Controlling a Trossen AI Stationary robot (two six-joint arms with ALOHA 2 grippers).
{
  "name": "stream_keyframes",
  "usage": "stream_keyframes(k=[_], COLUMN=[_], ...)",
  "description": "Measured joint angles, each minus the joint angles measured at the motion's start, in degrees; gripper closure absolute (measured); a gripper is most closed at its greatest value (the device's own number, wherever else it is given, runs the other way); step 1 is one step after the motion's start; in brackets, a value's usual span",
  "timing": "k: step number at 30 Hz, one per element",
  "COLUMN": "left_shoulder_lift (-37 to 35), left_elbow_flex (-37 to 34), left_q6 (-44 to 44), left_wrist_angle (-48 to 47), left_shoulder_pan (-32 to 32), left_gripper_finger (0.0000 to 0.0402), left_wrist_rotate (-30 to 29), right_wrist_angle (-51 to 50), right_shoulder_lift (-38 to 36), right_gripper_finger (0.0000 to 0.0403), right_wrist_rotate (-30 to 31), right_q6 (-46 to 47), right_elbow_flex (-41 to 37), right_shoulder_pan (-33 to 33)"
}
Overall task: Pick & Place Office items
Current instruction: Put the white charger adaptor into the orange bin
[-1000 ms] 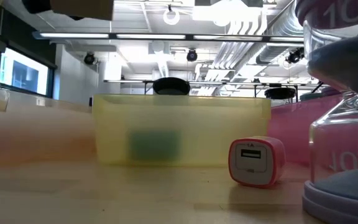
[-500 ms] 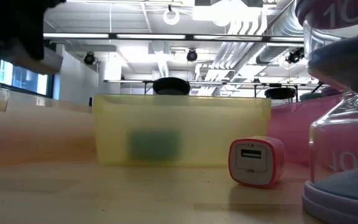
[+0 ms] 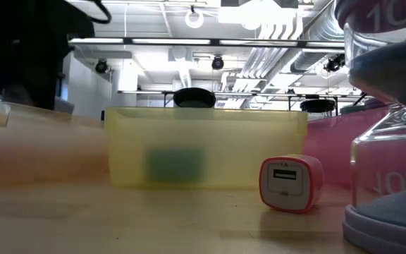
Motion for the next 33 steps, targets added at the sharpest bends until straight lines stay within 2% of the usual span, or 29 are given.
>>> stream_keyframes(k=[6,14,22,29,33], left_shoulder_lift=[3.9,7.1,7.6,7.6,7.6], left_elbow_flex=[0.0,0.0,0.0,0.0,0.0], left_q6=[0.2,5.2,6.3,11.0,11.0], left_wrist_angle=[1.3,5.3,5.6,8.2,8.2], left_shoulder_pan=[0.2,2.5,4.5,6.6,7.2], left_gripper_finger=[0.0201,0.0201,0.0201,0.0201,0.0157], left_wrist_rotate=[0.0,2.3,2.8,6.2,6.3], right_wrist_angle=[1.5,2.7,4.6,5.5,6.2], right_shoulder_lift=[0.0,0.0,0.0,0.0,0.0], right_gripper_finger=[0.0186,0.0186,0.0186,0.0186,0.0186], right_wrist_rotate=[0.0,0.0,0.0,0.0,0.0], right_q6=[-0.3,-0.4,-0.4,-0.2,0.0], right_elbow_flex=[0.0,0.0,0.0,0.0,0.0], right_shoulder_pan=[0.4,0.4,1.8,3.2,3.4])
